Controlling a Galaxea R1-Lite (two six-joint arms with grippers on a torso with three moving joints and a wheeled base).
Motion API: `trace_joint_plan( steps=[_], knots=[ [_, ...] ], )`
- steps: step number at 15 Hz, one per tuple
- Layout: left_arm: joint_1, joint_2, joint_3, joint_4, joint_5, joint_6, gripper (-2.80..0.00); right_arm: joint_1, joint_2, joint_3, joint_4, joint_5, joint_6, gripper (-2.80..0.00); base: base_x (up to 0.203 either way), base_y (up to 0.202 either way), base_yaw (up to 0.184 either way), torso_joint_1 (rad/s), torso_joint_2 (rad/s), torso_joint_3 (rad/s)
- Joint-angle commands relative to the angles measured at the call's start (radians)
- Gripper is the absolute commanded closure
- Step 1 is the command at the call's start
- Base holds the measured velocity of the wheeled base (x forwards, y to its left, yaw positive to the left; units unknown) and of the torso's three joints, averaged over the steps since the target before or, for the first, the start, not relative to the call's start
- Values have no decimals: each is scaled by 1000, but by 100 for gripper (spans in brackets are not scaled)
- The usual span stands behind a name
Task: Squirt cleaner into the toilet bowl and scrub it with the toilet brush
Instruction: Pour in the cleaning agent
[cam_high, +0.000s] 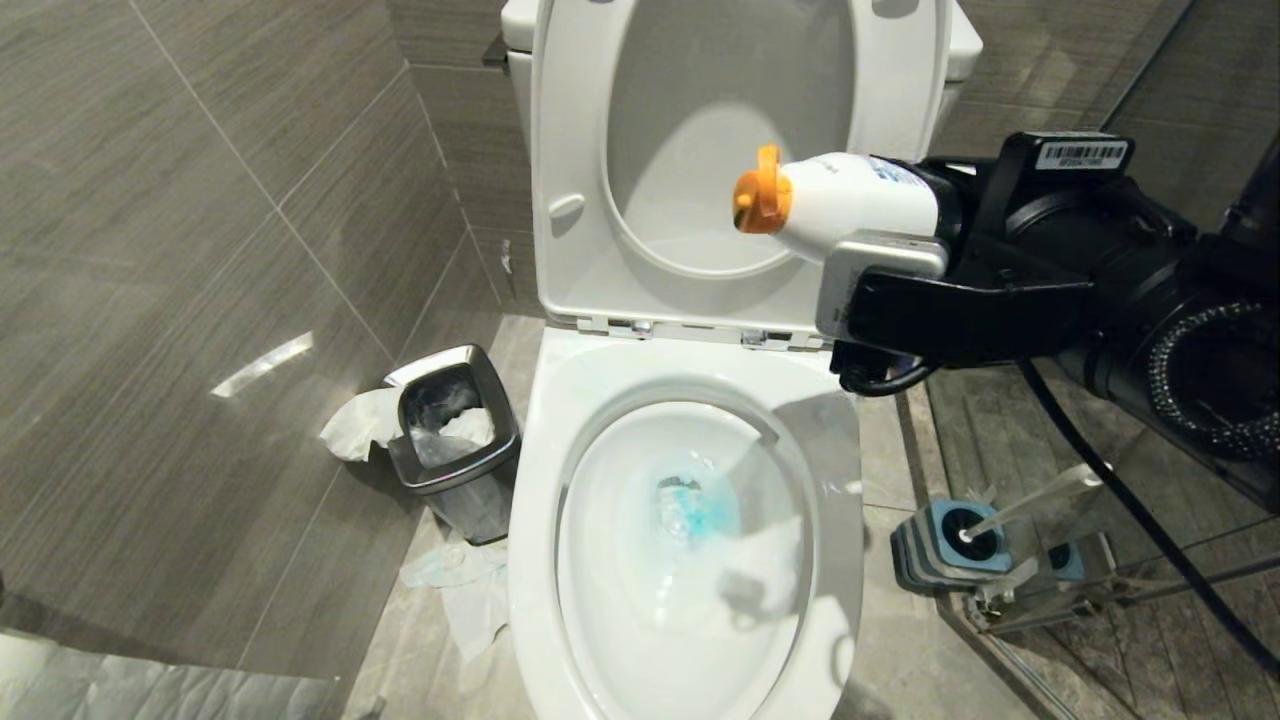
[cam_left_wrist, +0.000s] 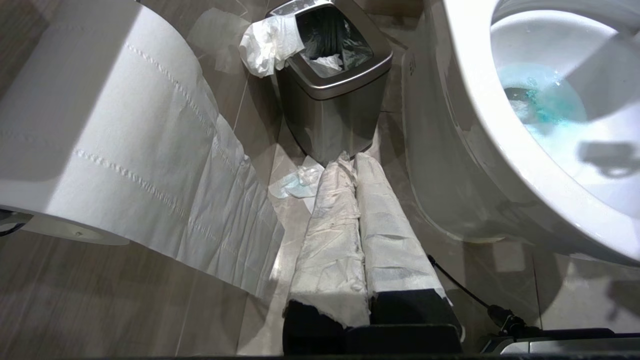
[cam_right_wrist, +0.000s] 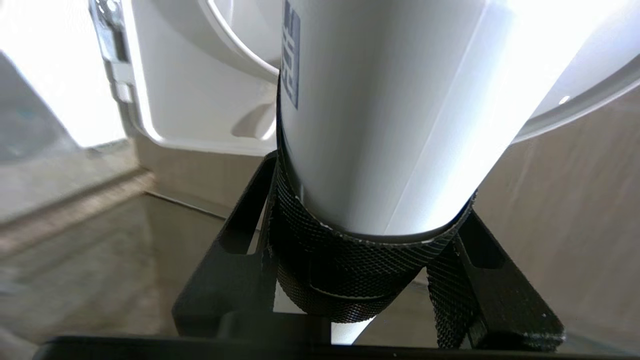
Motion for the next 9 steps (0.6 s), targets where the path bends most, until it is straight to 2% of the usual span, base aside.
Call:
trace_joint_plan(
  steps=[1, 3, 5, 6, 9],
  knots=[
    [0, 1, 0, -1, 0, 0, 0, 0, -2, 10, -4, -5, 40, 0, 0, 0, 0, 0, 0, 0],
    [0, 1, 0, -1, 0, 0, 0, 0, 1, 22, -8, -7, 122, 0, 0, 0, 0, 0, 0, 0],
    [0, 1, 0, -1, 0, 0, 0, 1, 14, 48, -37, -7, 241, 0, 0, 0, 0, 0, 0, 0],
    [0, 1, 0, 1, 0, 0, 0, 1, 25, 63, -69, -8, 299, 0, 0, 0, 0, 0, 0, 0],
    [0, 1, 0, 1, 0, 0, 0, 0, 78, 69, -184, -11, 402, 0, 0, 0, 0, 0, 0, 0]
  ],
)
